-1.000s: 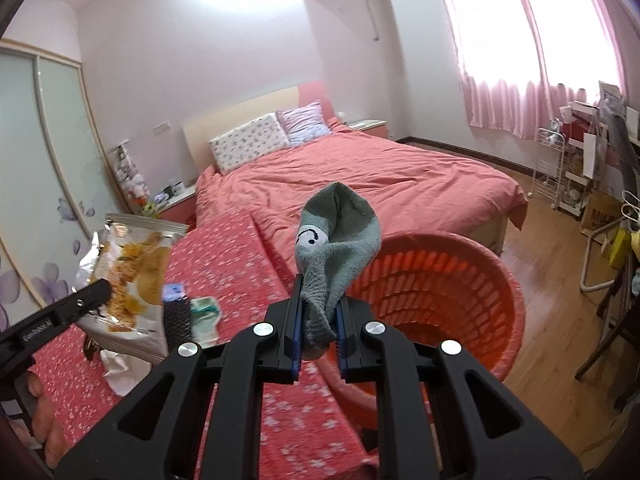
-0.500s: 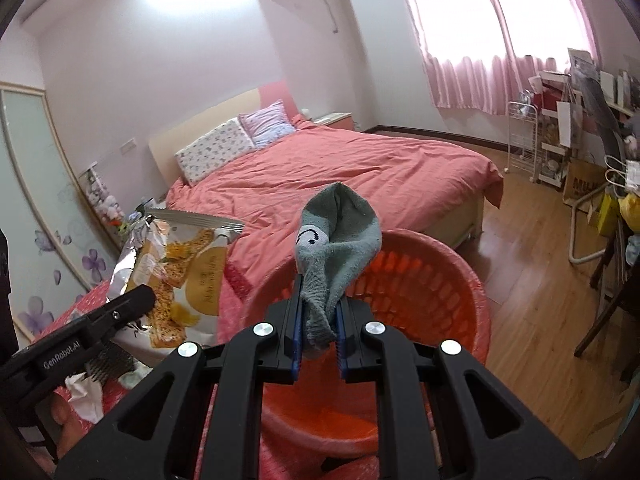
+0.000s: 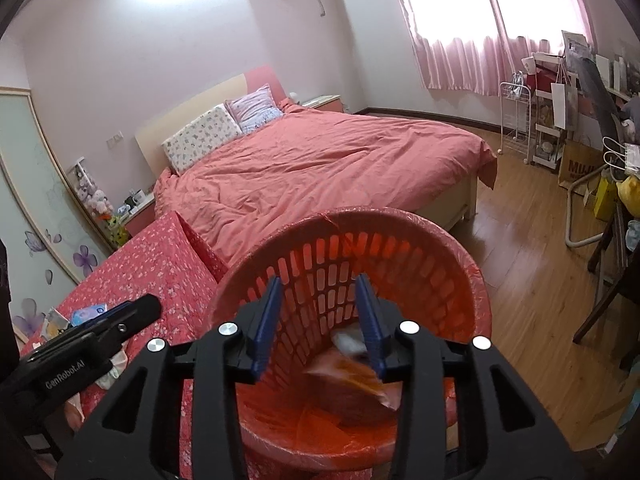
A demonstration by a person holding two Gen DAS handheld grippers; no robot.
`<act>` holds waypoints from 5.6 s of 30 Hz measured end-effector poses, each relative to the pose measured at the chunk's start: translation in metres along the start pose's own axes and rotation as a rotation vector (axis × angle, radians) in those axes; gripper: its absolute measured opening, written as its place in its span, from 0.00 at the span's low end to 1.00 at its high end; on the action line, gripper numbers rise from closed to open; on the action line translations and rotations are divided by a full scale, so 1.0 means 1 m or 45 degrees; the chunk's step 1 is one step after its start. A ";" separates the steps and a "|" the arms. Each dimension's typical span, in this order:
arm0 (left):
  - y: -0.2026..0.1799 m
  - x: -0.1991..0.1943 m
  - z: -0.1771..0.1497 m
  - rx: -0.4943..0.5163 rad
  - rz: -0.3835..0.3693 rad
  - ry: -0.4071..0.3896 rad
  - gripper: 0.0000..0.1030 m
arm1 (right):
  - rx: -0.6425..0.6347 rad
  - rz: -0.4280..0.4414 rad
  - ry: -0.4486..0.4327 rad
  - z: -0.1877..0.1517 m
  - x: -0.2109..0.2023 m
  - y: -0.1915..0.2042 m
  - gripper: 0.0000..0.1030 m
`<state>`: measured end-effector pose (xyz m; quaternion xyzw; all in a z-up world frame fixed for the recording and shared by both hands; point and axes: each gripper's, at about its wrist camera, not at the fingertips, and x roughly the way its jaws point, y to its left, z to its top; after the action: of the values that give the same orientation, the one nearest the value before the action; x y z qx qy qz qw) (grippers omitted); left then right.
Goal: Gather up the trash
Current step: 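Open both grippers over the orange basket to drop the bag and sock, then grasp the black plastic mesh with the right gripper while the left gripper approaches the white tissue, then grasp the crumpled white tissue with the left gripper while the right gripper holds the mesh, then carry the tissue and black mesh in both grippers to the orange basket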
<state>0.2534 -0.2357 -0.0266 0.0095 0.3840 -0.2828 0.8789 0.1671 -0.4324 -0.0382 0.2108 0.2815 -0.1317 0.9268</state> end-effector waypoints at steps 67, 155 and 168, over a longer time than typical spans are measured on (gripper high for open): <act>0.219 -0.164 -0.121 -0.399 0.505 -0.078 0.74 | -0.423 0.439 0.327 -0.067 0.041 0.229 0.06; 0.149 -0.176 -0.086 -0.294 0.401 -0.171 0.41 | -0.268 0.323 0.010 -0.037 -0.061 0.117 0.06; 0.079 -0.158 -0.045 -0.073 0.374 -0.194 0.41 | -0.282 0.171 -0.169 -0.023 -0.072 0.092 0.05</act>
<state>0.1763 -0.0815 0.0334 0.0191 0.3187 -0.1400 0.9373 0.1316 -0.3319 0.0147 0.1165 0.2178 -0.0509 0.9677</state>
